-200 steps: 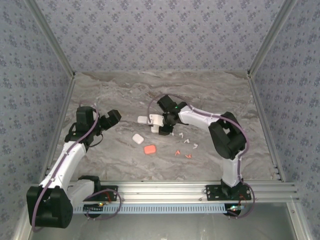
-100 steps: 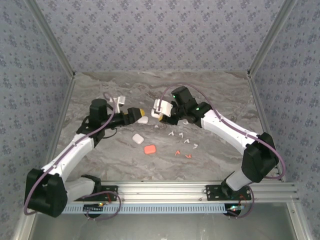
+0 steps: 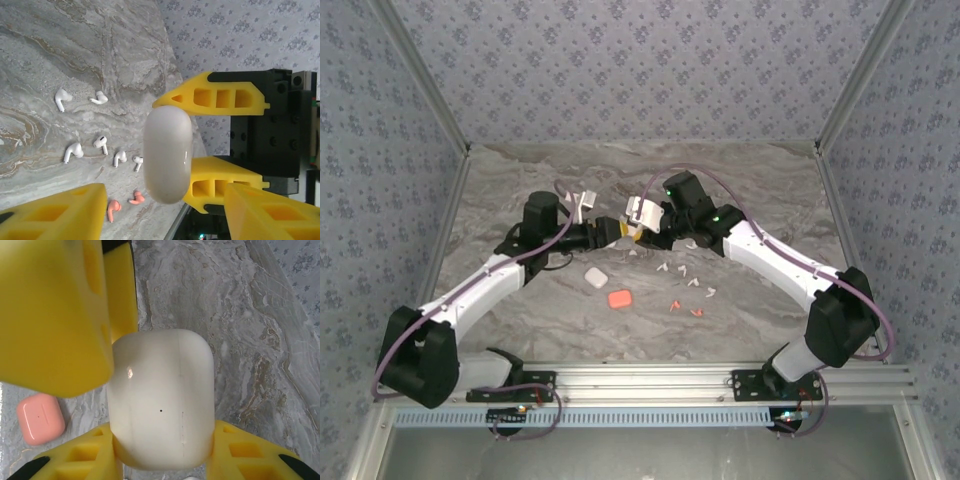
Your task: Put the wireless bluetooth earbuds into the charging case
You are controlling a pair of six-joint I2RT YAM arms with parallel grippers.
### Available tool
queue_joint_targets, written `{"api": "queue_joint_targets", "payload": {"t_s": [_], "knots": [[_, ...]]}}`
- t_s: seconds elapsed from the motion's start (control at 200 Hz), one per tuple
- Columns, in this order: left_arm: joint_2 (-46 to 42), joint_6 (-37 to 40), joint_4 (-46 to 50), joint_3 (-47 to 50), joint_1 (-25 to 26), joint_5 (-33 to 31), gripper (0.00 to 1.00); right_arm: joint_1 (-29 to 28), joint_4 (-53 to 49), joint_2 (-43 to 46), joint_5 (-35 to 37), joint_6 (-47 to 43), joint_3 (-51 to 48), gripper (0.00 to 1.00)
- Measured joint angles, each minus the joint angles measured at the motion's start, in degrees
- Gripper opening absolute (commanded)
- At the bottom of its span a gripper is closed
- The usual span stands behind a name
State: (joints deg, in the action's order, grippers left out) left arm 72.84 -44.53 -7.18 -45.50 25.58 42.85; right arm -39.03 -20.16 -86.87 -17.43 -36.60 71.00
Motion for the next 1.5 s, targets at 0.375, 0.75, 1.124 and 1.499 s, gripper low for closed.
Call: {"api": "queue_joint_targets", "payload": {"t_s": [0.375, 0.75, 1.124, 1.499], "knots": [[1.03, 0.09, -0.59, -0.96, 0.59, 0.02, 0.35, -0.76, 0.31, 0.0, -1.44, 1.25, 0.0, 0.37], [1.9, 0.24, -0.61, -1.31, 1.03, 0.2, 0.16, -0.7, -0.63, 0.0, -2.03, 3.34, 0.2, 0.74], [-3.1, 14.03, -13.25, 4.57, 2.51, -6.8, 0.0, 10.51, 7.23, 15.87, -14.58, 20.31, -10.32, 0.95], [-6.1, 39.41, -22.91, 6.75, 5.57, -5.62, 0.0, 13.55, 23.52, 22.29, -20.94, 34.51, -19.71, 0.94]]}}
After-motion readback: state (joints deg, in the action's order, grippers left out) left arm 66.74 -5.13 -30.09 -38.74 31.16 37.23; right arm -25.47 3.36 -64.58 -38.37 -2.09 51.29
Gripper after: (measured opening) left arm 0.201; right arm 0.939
